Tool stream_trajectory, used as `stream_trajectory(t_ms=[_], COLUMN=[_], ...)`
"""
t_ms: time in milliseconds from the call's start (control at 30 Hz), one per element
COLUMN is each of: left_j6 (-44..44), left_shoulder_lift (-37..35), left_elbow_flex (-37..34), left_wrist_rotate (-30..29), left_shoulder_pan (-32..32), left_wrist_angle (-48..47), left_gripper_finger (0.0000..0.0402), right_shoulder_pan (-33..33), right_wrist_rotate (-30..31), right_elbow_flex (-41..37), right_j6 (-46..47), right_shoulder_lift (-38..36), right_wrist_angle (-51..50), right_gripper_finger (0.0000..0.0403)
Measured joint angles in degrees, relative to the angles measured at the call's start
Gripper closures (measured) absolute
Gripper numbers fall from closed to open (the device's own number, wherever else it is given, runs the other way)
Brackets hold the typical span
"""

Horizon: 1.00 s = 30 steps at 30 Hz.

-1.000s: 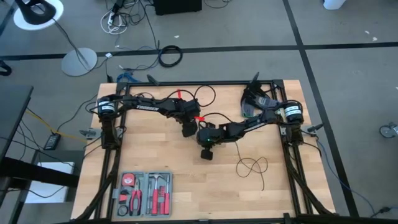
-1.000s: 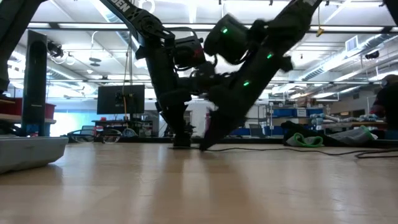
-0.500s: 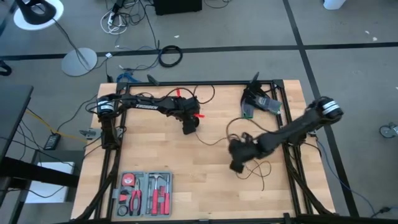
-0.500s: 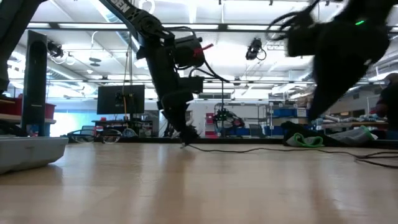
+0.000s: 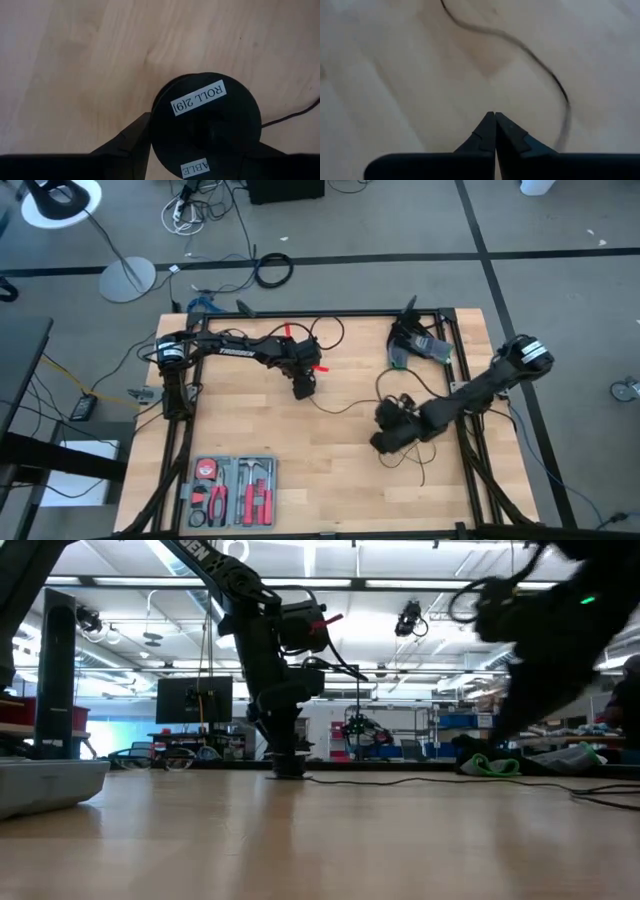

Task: Coil cords
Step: Uncoil the black wire from the black spool

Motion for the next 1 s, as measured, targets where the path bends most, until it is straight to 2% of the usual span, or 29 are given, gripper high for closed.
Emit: stream_trajectory(t_ms=[133, 300, 433, 567, 733, 867, 1000], left_j6=[-0.1, 0.1, 1.1, 1.4, 1.5, 1.5, 1.6], left_shoulder_lift=[-0.5, -0.7, -0.7, -0.8, -0.8, -0.8, -0.9], left_elbow_flex=[0.1, 0.1, 0.1, 0.1, 0.2, 0.2, 0.2], left_wrist_rotate=[0.0, 0.1, 0.1, 0.1, 0.1, 0.2, 0.2], left_shoulder_pan=[0.0, 0.0, 0.0, 0.0, 0.0, 0.0, 0.0], left_wrist_angle=[0.2, 0.4, 0.5, 0.5, 0.9, 0.7, 0.9], left_gripper_finger=[0.0236, 0.0236, 0.0236, 0.0236, 0.0236, 0.0236, 0.0236], right_shoulder_pan=[-6.8, -15.1, -19.9, -22.8, -23.9, -23.8, -23.8], right_wrist_rotate=[-1.6, -9.7, -15.3, -17.5, -20.2, -20.5, -19.6], right_elbow_flex=[0.0, 0.1, 0.4, 1.5, 7.1, 11.2, 14.2], right_j6=[-12.8, -30.0, -38.4, -42.6, -46.9, -49.6, -48.1], right_shoulder_lift=[3.8, 8.8, 13.9, 19.2, 25.0, 28.7, 29.5], right_wrist_angle=[14.4, 37.5, 47.1, 50.3, 50.5, 45.2, 39.1], right_gripper_finger=[0.0390, 0.0367, 0.0339, 0.0305, 0.0262, 0.0238, 0.0234])
